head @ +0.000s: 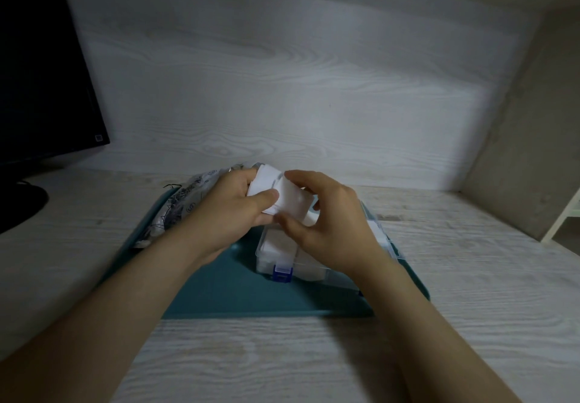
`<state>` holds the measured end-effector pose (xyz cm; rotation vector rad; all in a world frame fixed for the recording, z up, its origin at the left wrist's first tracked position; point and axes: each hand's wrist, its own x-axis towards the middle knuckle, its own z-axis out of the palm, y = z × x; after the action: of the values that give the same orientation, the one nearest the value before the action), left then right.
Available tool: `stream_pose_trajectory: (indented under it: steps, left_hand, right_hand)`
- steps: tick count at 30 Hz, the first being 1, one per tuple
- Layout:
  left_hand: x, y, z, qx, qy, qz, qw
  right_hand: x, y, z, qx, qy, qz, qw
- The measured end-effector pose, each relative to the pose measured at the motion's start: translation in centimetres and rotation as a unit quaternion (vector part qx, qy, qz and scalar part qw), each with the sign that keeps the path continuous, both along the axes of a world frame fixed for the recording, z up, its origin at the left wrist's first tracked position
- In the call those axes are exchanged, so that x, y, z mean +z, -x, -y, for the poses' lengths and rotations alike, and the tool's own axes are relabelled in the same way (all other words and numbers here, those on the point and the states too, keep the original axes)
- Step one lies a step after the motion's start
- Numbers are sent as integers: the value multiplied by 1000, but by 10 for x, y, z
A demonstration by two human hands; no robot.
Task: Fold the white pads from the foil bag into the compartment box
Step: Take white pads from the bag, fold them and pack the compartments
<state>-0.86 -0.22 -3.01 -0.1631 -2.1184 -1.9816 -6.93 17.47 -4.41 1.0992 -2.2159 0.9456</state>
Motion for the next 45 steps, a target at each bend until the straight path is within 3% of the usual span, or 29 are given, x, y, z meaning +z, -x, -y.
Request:
stream_pose_trajectory:
  steps: [10,17,24,31,35,41,45]
  left_hand:
    - [-2,-2,2,-25,22,-1,999]
    - [-8,5,5,2,72,-11,997]
    - [-12,8,3,96,166,-47,980]
    - [-13,6,-1,115,207,-62,970]
    - [-14,4,-5,144,247,-100,953]
    - [-24,3,-10,125,367,-123,913]
    - [-30,1,-14,105,393,-136,903]
  right_hand:
    - [-1,1,0,22,-32,-35,999]
    - [5,1,-1,-24,20,-9,999]
    - [19,-10,-9,-40,46,189,980]
    - [31,-17,-17,-6,76,328,941]
    - [38,-17,-26,-69,99,399,909]
    - [41,-19,-29,-135,32,414,899]
    - [40,-17,-28,-151,11,401,903]
